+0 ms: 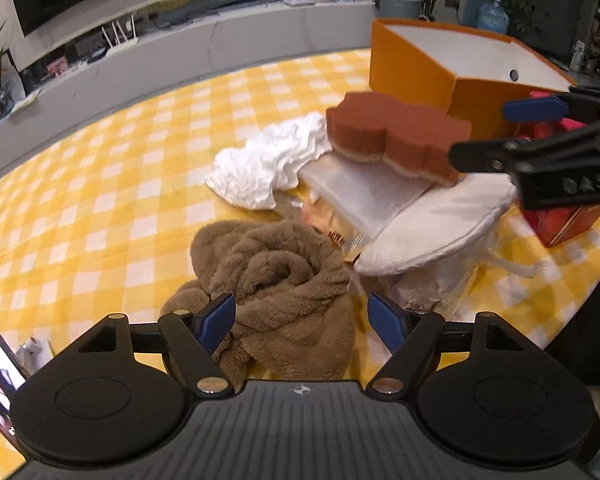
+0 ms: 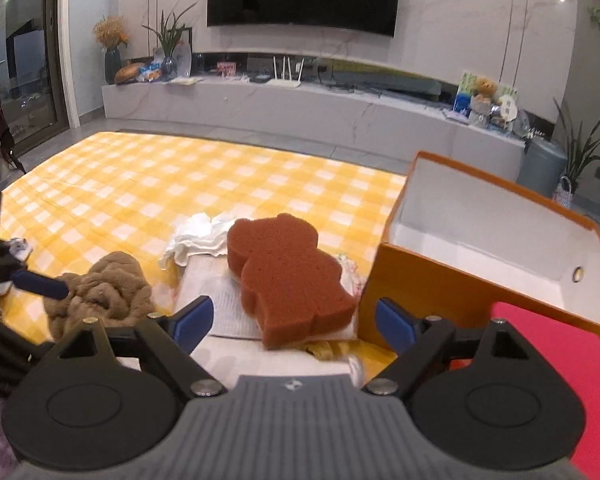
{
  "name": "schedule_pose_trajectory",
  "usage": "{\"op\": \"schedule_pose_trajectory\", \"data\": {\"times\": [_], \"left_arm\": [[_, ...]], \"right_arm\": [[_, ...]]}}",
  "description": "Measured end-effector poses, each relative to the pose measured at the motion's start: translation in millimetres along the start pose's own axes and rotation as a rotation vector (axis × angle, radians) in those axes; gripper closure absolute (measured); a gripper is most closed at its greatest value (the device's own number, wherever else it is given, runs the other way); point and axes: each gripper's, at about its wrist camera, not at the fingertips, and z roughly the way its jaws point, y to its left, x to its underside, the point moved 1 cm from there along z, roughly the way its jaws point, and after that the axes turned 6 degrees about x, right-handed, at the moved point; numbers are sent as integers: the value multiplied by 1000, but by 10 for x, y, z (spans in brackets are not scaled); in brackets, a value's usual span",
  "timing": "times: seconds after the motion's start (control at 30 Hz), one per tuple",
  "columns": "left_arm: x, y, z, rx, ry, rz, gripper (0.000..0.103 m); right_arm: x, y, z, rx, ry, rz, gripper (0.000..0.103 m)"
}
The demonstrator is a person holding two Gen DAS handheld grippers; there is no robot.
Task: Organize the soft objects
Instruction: 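Grasp the brown knotted towel with the left tool while the right tool grasps the brown sponge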
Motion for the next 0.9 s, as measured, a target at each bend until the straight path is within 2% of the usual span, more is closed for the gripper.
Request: {"op": "schedule_pose_trajectory", "data": {"times": [0.13,0.23,0.47,0.5,0.6,0.67,0.73,0.77,0.83,0.9], "left_arm": [[-52,29,116,0,33,-13,15],[-76,-31,216,-39,63,17,12],[-73,-287,438,-163,130,149,6],[-68,-310,453,-183,133,160,9],[-54,-317,417,-249,104,166,35],[-60,-253,336,-222,71,126,43],[-67,-193,235,-200,30,87,55],[-69,-178,173,-201,5,76,58],[-80,-187,42,-225,-48,79,71],[-120,-190,-122,-227,-96,68,75]], "right_arm": [[-19,-15,262,-5,27,-4,16],[-14,-34,404,-19,48,9,17],[-3,-2,444,-24,55,7,35],[-5,2,427,-21,51,3,36],[-26,-11,314,-33,29,-3,40],[-47,-34,212,-41,7,-4,41],[-73,-46,123,-45,-13,-5,41],[-85,-57,63,-43,-24,-6,41],[-106,-90,-53,-39,-45,-1,42],[-119,-137,-172,-39,-69,9,42]]}}
